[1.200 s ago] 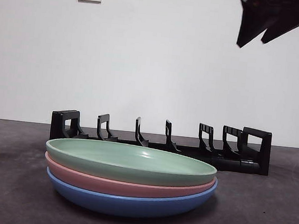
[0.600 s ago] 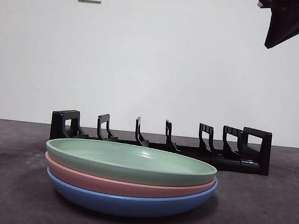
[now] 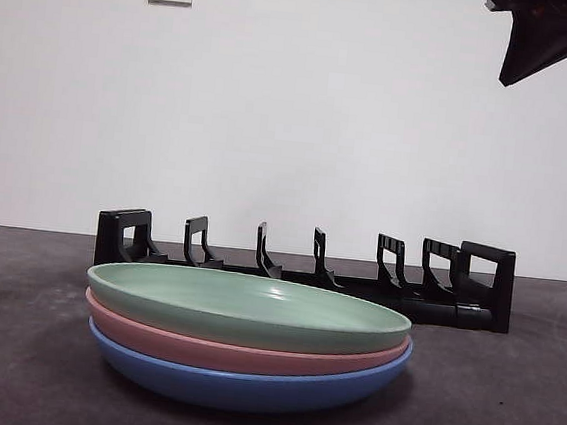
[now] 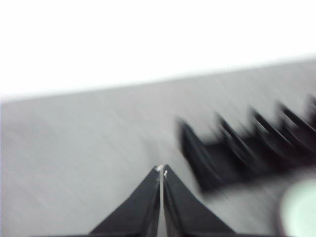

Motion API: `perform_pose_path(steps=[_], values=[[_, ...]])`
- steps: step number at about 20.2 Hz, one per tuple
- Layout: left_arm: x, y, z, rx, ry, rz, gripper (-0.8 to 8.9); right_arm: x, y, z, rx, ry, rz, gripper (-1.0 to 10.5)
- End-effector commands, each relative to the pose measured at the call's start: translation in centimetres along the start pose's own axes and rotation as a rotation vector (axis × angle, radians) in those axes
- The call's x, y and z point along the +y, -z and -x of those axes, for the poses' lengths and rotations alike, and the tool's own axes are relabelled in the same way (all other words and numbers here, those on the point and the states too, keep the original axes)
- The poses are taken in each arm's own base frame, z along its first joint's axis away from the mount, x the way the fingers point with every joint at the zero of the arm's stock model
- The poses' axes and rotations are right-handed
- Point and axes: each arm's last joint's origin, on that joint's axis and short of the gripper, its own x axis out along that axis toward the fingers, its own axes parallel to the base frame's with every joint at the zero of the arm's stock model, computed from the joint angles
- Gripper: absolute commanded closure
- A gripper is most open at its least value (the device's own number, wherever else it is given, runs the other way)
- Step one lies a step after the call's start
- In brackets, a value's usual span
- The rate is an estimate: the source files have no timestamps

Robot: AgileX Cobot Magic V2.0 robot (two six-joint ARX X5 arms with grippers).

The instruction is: Place the plate

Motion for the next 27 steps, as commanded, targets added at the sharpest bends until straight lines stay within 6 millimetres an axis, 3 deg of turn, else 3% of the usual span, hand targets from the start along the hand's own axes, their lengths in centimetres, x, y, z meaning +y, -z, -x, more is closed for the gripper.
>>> perform_pose_path(steps=[1,5,9,27], values=[[0.2,2.9,0.4,-0.096,-0.057,-0.034,8.06,0.1,-0.4,-0.1,-0.015,-0.001,-0.016,9.3],[0.1,8.1,0.5,-0.134,-0.108,-0.021,8.06,0.0,-0.3,-0.1,-0.015,0.000,-0.016,9.3],[0.2,11.1,0.2,-0.143,-0.141,-0.008,8.06,0.0,-0.4,-0.1,-0.016,0.000,-0.016,9.3],[0.3,11.1,0.2,-0.158,-0.147,0.019,8.06,-0.1,-0.5,0.1,-0.035,0.020,-0.009,9.3]])
